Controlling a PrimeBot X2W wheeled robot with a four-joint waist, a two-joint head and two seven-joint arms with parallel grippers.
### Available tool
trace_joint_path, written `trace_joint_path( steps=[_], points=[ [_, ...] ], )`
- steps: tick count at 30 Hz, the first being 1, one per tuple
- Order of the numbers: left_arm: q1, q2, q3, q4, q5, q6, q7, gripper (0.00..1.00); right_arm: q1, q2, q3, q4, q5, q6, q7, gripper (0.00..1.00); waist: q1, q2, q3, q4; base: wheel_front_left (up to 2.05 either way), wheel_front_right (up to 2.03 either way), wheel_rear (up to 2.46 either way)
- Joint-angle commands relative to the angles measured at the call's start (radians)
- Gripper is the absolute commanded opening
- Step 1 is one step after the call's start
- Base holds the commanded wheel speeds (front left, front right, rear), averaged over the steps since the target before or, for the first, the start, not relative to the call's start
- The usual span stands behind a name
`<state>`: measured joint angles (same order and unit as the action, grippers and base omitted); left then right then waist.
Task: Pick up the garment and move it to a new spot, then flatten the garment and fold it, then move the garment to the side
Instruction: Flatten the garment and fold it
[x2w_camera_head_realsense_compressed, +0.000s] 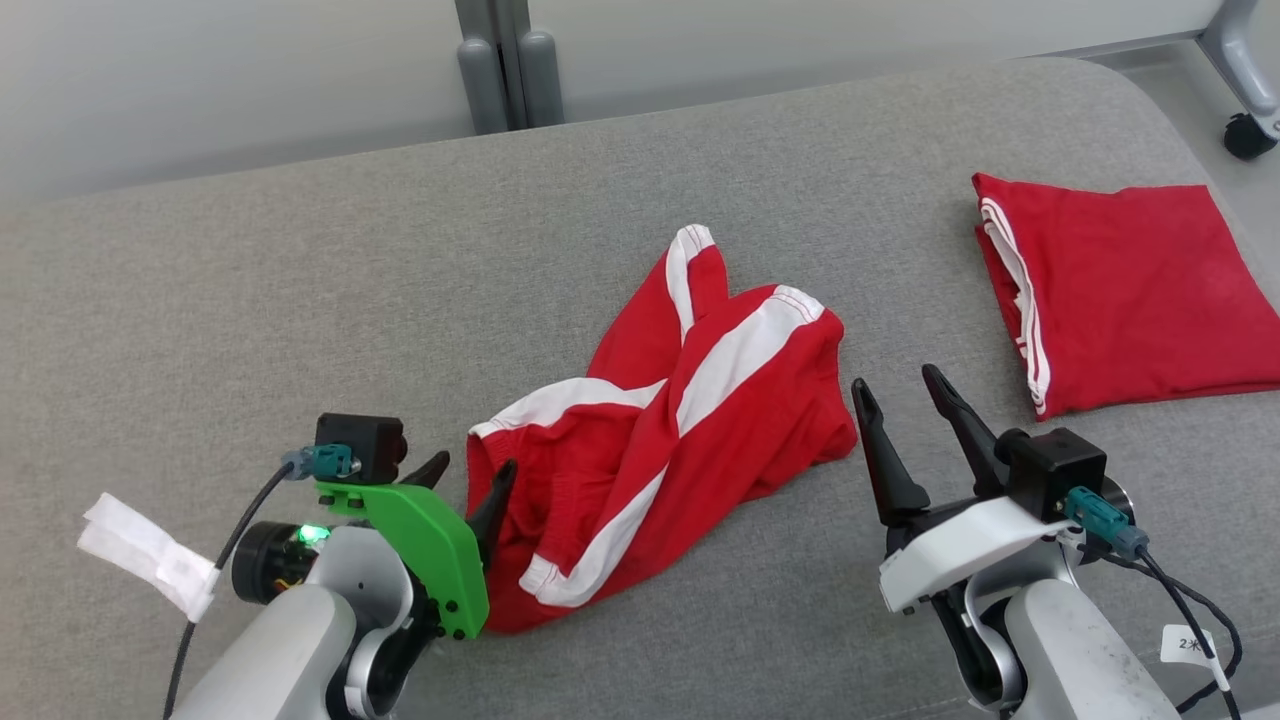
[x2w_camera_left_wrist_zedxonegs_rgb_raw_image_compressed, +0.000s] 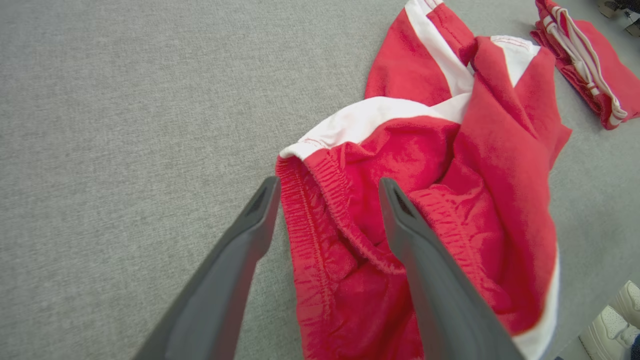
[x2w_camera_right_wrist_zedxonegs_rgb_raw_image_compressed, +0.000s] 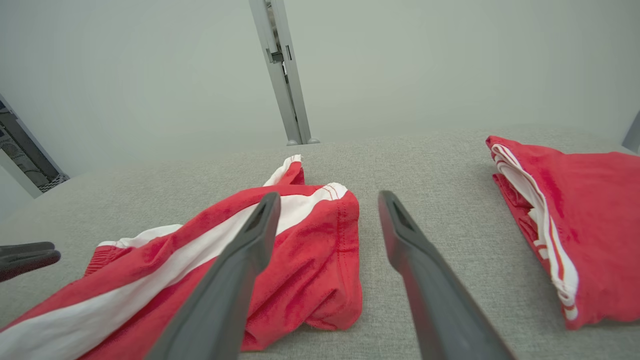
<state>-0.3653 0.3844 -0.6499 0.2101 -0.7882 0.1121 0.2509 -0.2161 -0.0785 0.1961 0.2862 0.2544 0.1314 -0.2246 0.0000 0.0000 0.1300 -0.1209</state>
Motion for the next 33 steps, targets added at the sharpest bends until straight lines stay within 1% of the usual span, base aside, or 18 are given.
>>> trace_joint_path(
  steps=[1, 5, 8, 11, 12, 13, 14, 15, 17, 21, 24, 27, 33],
  points=[
    [-0.018, -0.018, -0.006, 0.031, -0.010, -0.002, 0.015, 1.00, -0.010, -0.003, 0.002, -0.001, 0.009, -0.002, -0.002, 1.00, 0.0000, 0.0000, 0.008, -0.018, 0.00, 0.00, 0.00],
    [-0.053, -0.061, 0.003, 0.122, -0.041, -0.008, 0.020, 1.00, -0.015, -0.004, 0.002, 0.001, 0.010, -0.002, -0.007, 1.00, 0.0000, 0.0000, 0.020, -0.043, 0.00, 0.00, 0.00],
    [-0.083, -0.077, 0.012, 0.189, -0.040, 0.008, 0.014, 1.00, -0.018, -0.003, 0.001, 0.000, 0.011, -0.002, -0.008, 1.00, 0.0000, 0.0000, 0.033, -0.059, 0.00, 0.00, 0.00],
    [-0.112, -0.099, 0.015, 0.257, -0.051, 0.019, 0.036, 1.00, -0.024, -0.001, -0.003, -0.001, 0.013, -0.002, -0.013, 1.00, 0.0000, 0.0000, 0.049, -0.075, 0.00, 0.00, 0.00],
    [-0.120, -0.101, 0.016, 0.271, -0.054, 0.019, 0.039, 0.94, -0.026, 0.000, -0.004, -0.001, 0.013, -0.002, -0.015, 1.00, 0.0000, 0.0000, 0.052, -0.078, 0.00, 0.00, 0.00],
    [-0.128, -0.102, 0.017, 0.281, -0.056, 0.018, 0.041, 0.47, -0.028, 0.001, -0.005, -0.001, 0.013, -0.002, -0.016, 1.00, 0.0000, 0.0000, 0.057, -0.082, 0.00, 0.00, 0.00],
    [-0.135, -0.102, 0.019, 0.293, -0.055, 0.017, 0.039, 0.19, -0.030, 0.001, -0.005, -0.002, 0.013, -0.002, -0.017, 1.00, 0.0000, 0.0000, 0.061, -0.085, 0.00, 0.00, 0.00],
    [-0.143, -0.104, 0.024, 0.303, -0.051, 0.013, 0.022, 0.00, -0.031, 0.002, -0.007, -0.002, 0.013, -0.002, -0.017, 1.00, 0.0000, 0.0000, 0.065, -0.087, 0.00, 0.00, 0.00],
    [-0.159, -0.109, 0.040, 0.319, -0.048, 0.014, -0.020, 0.00, -0.033, 0.004, -0.009, -0.004, 0.011, -0.002, -0.018, 1.00, 0.0000, 0.0000, 0.075, -0.091, 0.00, 0.00, 0.00],
    [-0.204, -0.119, 0.092, 0.351, -0.032, 0.023, -0.156, 0.00, -0.041, 0.007, -0.014, -0.007, 0.005, -0.002, -0.022, 1.00, 0.0000, 0.0000, 0.093, -0.095, 0.00, 0.00, 0.00],
    [-0.244, -0.122, 0.117, 0.387, -0.025, 0.012, -0.238, 0.00, -0.046, 0.008, -0.012, -0.010, 0.000, -0.002, -0.023, 1.00, 0.0000, 0.0000, 0.108, -0.099, 0.00, 0.00, 0.00],
    [-0.289, -0.118, 0.138, 0.425, -0.021, 0.004, -0.289, 0.00, -0.060, 0.008, -0.005, -0.012, -0.001, -0.002, -0.023, 1.00, 0.0000, 0.0000, 0.124, -0.106, 0.00, 0.00, 0.00],
    [-0.380, -0.103, 0.187, 0.510, -0.029, 0.003, -0.363, 0.00, -0.078, 0.008, 0.006, -0.013, -0.004, -0.002, -0.021, 1.00, 0.0000, 0.0000, 0.161, -0.126, 0.00, 0.00, 0.00]
  ],
)
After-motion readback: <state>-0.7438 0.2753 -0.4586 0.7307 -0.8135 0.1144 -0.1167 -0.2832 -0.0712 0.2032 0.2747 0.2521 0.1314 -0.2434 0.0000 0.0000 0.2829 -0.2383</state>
